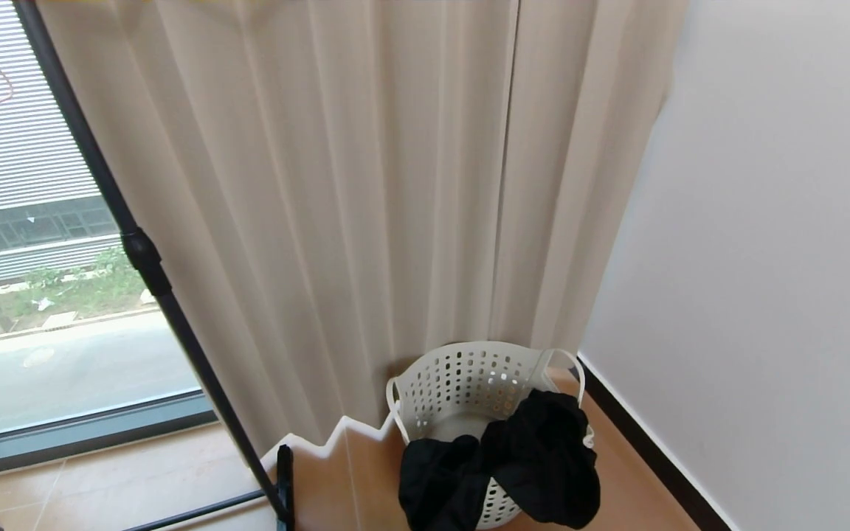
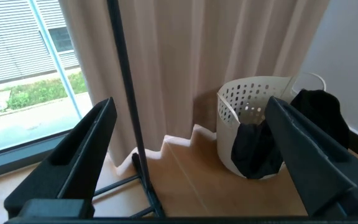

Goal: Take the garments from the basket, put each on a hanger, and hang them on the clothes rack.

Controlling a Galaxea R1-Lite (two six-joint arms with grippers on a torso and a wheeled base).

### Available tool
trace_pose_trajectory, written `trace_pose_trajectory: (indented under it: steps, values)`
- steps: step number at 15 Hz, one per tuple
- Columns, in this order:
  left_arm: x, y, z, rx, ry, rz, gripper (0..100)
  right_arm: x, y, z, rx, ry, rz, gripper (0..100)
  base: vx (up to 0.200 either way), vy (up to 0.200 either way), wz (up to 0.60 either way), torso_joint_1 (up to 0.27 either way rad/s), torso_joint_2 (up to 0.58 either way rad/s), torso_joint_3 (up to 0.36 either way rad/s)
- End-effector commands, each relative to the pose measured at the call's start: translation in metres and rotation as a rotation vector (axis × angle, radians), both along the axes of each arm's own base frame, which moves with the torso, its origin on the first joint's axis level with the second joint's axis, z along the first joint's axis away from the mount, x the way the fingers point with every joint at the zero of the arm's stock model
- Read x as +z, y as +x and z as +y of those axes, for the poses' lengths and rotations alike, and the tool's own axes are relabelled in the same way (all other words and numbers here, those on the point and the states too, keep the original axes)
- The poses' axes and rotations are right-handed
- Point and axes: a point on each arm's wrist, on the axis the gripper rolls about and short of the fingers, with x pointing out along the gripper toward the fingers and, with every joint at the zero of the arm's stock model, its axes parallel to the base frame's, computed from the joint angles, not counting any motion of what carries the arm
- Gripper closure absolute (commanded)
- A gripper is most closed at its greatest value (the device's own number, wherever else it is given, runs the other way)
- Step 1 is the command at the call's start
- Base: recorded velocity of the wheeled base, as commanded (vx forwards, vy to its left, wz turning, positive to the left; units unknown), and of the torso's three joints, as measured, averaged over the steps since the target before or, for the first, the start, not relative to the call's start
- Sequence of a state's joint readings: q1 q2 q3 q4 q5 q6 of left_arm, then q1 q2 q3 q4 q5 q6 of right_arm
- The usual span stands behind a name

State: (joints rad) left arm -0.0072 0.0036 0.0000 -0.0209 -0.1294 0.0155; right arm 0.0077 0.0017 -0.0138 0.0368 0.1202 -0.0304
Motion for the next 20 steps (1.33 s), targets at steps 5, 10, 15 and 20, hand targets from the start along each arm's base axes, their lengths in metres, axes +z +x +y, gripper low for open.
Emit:
trace_pose_trajectory:
  steps: [5, 10, 15, 20]
  values:
    - [0.0001, 0.0000, 0.0001, 0.002, -0.002, -0.001, 0, -0.0002, 0.0000, 0.0000, 0.001, 0.000, 0.001, 0, 0.000, 0.000, 0.00, 0.000, 0.00, 0.000]
    - [0.0001, 0.0000, 0.0000, 0.000, 0.000, -0.001, 0, 0.0000, 0.0000, 0.0000, 0.001, 0.000, 0.000, 0, 0.000, 0.000, -0.36, 0.000, 0.00, 0.000]
    - [0.0001, 0.0000, 0.0000, 0.000, 0.001, -0.001, 0, 0.0000, 0.0000, 0.0000, 0.001, 0.000, 0.000, 0, 0.000, 0.000, 0.00, 0.000, 0.00, 0.000]
    - [0.0001, 0.0000, 0.0001, 0.002, 0.001, -0.001, 0, 0.0000, 0.0000, 0.0000, 0.001, 0.000, 0.000, 0, 0.000, 0.000, 0.00, 0.001, 0.00, -0.164]
